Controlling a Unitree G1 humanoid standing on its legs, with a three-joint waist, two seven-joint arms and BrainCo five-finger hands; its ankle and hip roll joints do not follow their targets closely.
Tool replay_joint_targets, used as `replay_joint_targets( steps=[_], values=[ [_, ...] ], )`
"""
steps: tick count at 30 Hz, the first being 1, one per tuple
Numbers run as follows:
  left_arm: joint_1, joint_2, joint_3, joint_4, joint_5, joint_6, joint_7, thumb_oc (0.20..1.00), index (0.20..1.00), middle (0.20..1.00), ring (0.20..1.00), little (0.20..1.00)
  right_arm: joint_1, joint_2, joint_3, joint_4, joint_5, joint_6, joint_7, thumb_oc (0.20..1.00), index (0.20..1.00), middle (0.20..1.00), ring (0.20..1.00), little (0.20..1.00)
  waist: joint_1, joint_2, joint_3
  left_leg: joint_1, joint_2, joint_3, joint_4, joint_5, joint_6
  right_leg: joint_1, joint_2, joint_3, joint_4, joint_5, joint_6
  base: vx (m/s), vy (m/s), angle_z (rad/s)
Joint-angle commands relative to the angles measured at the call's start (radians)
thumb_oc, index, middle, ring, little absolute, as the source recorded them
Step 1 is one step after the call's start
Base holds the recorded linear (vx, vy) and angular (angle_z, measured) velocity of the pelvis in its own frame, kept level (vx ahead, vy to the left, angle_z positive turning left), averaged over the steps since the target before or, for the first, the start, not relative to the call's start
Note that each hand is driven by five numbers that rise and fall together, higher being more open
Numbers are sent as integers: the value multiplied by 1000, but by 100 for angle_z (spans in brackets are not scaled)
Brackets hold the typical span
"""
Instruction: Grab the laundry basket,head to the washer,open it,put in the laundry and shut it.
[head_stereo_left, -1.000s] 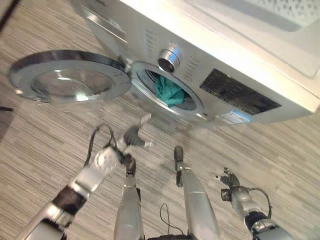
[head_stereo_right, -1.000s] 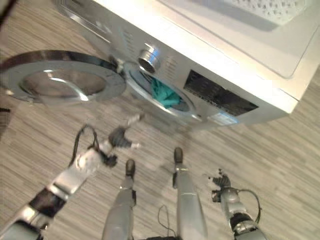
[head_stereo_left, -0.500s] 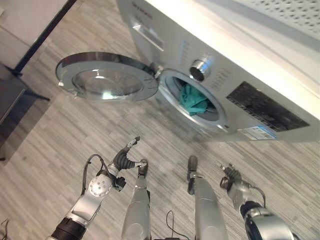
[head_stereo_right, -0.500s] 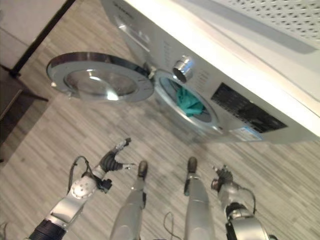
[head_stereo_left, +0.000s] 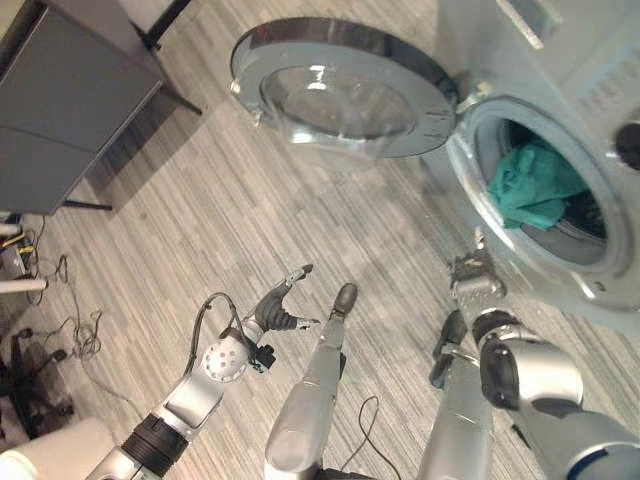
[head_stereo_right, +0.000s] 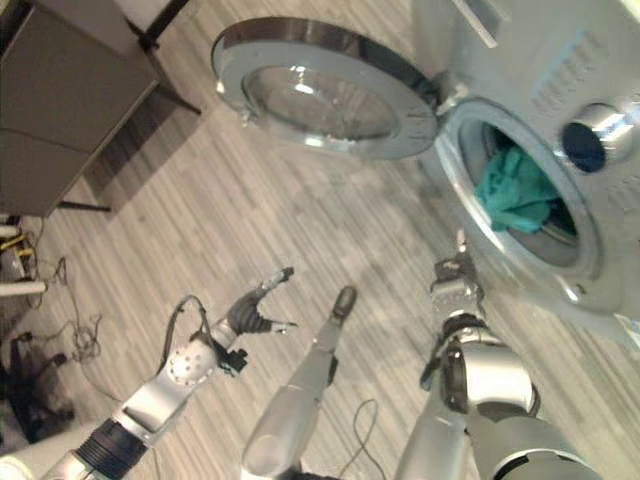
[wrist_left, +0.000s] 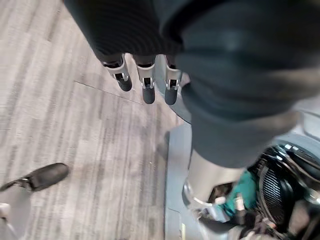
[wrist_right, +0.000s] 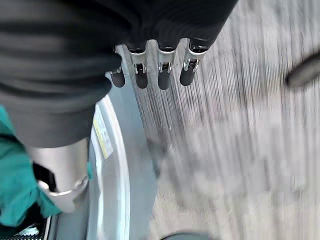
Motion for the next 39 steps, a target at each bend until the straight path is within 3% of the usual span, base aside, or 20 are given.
replay_joint_targets(
  steps=[1,6,12,21,22,23,25,27,30,34,39],
  values=[
    [-32,2,10,-37,51,-21,24,1000,1000,1000,1000,1000,-30,-110,-2,0,55,-44,3,1000,1000,1000,1000,1000,13,0,22,39,9,55,44,-164,44,57,-26,115,-202,34,72,23,11,14],
    [-31,-8,-8,-26,41,-30,32,1000,1000,1000,1000,1000,-91,-224,30,-50,64,-91,-27,1000,1000,1000,1000,1000,22,3,14,39,6,58,-8,-139,44,46,-18,121,-224,40,71,25,22,6],
    [-14,2,-25,-15,28,-32,38,1000,1000,1000,1000,1000,-124,-301,36,-77,94,-128,-36,1000,1000,1000,1000,1000,14,-14,16,58,17,56,-41,-133,43,53,-6,117,-240,38,69,2,-4,-1],
    [-4,5,-17,-17,3,-53,70,1000,1000,1000,1000,1000,-185,-362,80,4,90,-94,-38,1000,1000,1000,1000,1000,17,-1,24,59,41,52,-99,-103,33,-2,12,127,-221,26,72,0,0,0],
    [3,6,-10,-21,5,-55,72,1000,1000,1000,1000,1000,-196,-366,77,16,98,-90,-34,288,288,288,288,288,20,6,27,56,45,53,-108,-97,30,-18,16,130,-214,22,73,11,-15,-4],
    [3,6,-10,-21,5,-55,72,1000,1000,1000,1000,1000,-197,-366,78,17,99,-90,-33,200,200,200,200,200,21,5,27,55,45,53,-109,-96,30,-19,16,130,-213,22,73,28,-34,-9],
    [7,13,3,-4,7,-66,83,1000,1000,1000,1000,1000,-249,-418,140,86,9,-40,-46,200,200,200,200,200,34,10,21,51,54,55,-145,-77,23,-48,22,127,-212,17,77,30,-30,-8],
    [-1,12,10,-8,-3,-69,88,1000,1000,1000,1000,1000,-287,-448,162,87,8,-38,-51,200,200,200,200,200,38,12,17,48,59,56,-154,-68,22,-59,25,128,-210,19,76,16,-12,-4],
    [19,28,31,-56,-38,-86,95,1000,1000,1000,1000,1000,-378,-562,247,-28,4,-90,-59,200,200,200,200,200,48,-5,3,59,65,54,-174,-55,21,-58,34,131,-216,24,75,21,-8,-4],
    [32,36,18,-61,-67,-101,83,1000,1000,1000,1000,1000,-367,-558,275,-102,-21,-148,-63,200,200,200,200,200,35,-25,5,80,70,57,-173,-60,20,-29,44,127,-233,28,72,0,-1,-5],
    [18,37,16,-49,-76,-102,100,1000,1000,1000,1000,1000,-290,-470,243,-42,-42,-114,-57,200,200,200,200,200,23,-41,12,89,72,59,-170,-66,19,-4,47,122,-245,34,68,-16,-8,-8]
  ],
)
